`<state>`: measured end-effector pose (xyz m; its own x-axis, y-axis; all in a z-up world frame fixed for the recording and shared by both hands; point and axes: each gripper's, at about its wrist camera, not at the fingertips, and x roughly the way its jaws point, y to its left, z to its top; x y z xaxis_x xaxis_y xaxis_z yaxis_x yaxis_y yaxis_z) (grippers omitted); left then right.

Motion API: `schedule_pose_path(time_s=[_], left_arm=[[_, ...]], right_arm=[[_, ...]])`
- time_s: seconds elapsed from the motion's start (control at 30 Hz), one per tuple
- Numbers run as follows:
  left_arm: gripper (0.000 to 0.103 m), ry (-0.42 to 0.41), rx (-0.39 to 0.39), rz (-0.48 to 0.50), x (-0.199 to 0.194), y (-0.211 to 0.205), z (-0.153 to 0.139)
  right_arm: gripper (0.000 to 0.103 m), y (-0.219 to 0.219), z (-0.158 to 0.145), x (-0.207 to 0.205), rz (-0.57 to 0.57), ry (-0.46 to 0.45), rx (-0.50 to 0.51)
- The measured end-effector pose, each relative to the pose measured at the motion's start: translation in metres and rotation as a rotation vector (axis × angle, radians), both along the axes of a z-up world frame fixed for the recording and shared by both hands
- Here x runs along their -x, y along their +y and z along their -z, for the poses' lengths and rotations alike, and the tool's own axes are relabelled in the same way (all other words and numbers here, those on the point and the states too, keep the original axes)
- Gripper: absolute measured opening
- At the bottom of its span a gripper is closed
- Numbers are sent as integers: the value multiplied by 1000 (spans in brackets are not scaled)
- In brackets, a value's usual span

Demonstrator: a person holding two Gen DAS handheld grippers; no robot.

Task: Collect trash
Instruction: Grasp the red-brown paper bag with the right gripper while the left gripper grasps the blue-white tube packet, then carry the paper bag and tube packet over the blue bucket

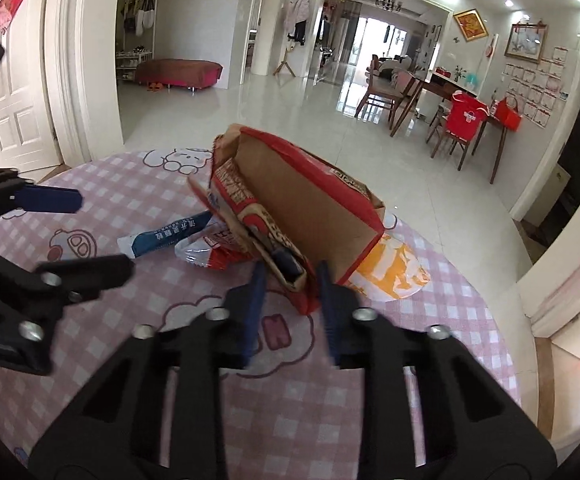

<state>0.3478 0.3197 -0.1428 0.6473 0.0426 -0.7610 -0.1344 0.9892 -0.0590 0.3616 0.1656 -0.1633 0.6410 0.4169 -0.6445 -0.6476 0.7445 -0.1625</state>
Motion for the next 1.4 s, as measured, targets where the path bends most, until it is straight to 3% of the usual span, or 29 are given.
schedule_pose_path(time_s=[0.1,0.27,0.4,0.47,0.53,0.6,0.73,0.97,1.23,1.4], left_arm=[[86,10,-41,20,-8,-8,5],[85,16,-86,33,-20,-10,10],[54,26,-40,40,-28,-3,12],[48,32,-34,39,-33,-2,15],[22,47,-69,34,-36,-5,20],[12,44,-94,41,-35,-7,19],[11,30,-80,19,-25,-6,13],[10,-63,-32,15,7,-18,-21],[10,-142,5,110,41,-81,-67],[10,-159,18,199,54,-137,-79]], right_arm=[[13,-10,-3,6,1,-5,-31],[12,-27,-10,6,20,22,-96],[11,-33,-14,5,30,27,-115],[11,-35,-15,6,35,28,-125],[11,-39,-17,6,42,31,-137],[11,-43,-19,7,49,38,-153],[10,-53,-28,15,54,45,-182],[10,-83,-59,44,68,33,-224],[10,-146,-97,93,126,-22,-297],[10,-202,-103,124,195,-46,-332]])
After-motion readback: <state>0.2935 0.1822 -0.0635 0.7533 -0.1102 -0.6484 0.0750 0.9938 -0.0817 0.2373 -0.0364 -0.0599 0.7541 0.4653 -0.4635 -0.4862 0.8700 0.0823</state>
